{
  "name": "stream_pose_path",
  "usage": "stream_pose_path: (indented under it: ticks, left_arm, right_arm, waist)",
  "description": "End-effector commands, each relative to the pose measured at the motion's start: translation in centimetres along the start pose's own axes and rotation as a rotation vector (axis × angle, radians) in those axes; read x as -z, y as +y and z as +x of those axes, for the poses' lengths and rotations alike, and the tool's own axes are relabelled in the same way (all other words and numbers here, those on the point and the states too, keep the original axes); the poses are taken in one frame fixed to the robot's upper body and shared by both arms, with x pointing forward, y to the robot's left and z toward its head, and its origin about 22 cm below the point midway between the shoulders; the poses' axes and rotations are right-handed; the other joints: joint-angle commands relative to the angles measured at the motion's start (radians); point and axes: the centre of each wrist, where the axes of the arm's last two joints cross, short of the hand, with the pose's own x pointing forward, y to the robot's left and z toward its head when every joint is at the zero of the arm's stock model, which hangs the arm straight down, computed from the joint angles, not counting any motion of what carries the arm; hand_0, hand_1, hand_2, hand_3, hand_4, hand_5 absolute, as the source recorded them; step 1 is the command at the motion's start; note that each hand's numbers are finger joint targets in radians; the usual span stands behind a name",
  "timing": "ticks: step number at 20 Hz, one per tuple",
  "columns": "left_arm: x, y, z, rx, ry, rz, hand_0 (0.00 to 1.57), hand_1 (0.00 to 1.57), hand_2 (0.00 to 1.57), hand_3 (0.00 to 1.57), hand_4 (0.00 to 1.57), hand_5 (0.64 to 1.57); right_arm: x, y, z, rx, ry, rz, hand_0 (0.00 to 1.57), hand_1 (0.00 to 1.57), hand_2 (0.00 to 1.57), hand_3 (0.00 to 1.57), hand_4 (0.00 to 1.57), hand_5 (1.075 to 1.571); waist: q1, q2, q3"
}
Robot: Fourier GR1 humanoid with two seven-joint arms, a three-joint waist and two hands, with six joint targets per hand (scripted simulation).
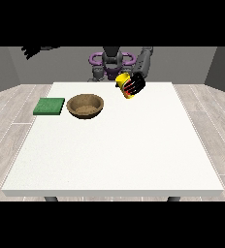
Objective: Pick the cup and pour the ball into the bowl, then pick the bowl and place it on the pad
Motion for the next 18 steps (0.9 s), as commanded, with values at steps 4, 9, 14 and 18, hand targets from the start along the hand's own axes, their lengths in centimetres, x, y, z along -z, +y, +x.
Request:
stream_pose_path:
  ticks: [4, 9, 14, 18]
  left_arm:
    - [1.7, -5.7, 7.2, 0.264, -0.104, -0.085, 1.33, 1.33, 1.57, 1.57, 1.15, 1.551]
    - [3.5, -6.8, 10.6, 0.384, -0.074, -0.177, 1.33, 1.33, 1.57, 1.57, 1.15, 1.551]
    - [1.0, -9.0, 10.5, 0.652, -0.210, -0.240, 1.26, 1.26, 1.57, 1.57, 1.11, 1.562]
    - [2.2, -9.3, 11.7, 0.828, -0.221, -0.285, 0.32, 0.32, 1.57, 1.40, 1.00, 1.564]
  right_arm:
    - [-0.6, -3.4, -1.8, 0.037, 0.112, -0.035, 0.00, 0.00, 0.00, 0.24, 0.29, 1.566]
    - [-0.3, -0.4, -3.8, 0.049, 0.160, -0.050, 0.00, 0.00, 0.00, 0.00, 0.39, 1.569]
    - [-0.3, -3.2, -3.5, 0.051, 0.149, -0.069, 0.00, 0.00, 0.00, 0.00, 0.43, 1.570]
    - [-0.6, -3.9, -3.3, 0.026, 0.160, -0.080, 0.00, 0.00, 0.00, 0.18, 0.44, 1.570]
  waist:
    - [0.021, -0.115, 0.0013]
    - [0.051, -0.163, -0.0025]
    - [0.058, -0.151, -0.0011]
    - [0.075, -0.169, -0.0019]
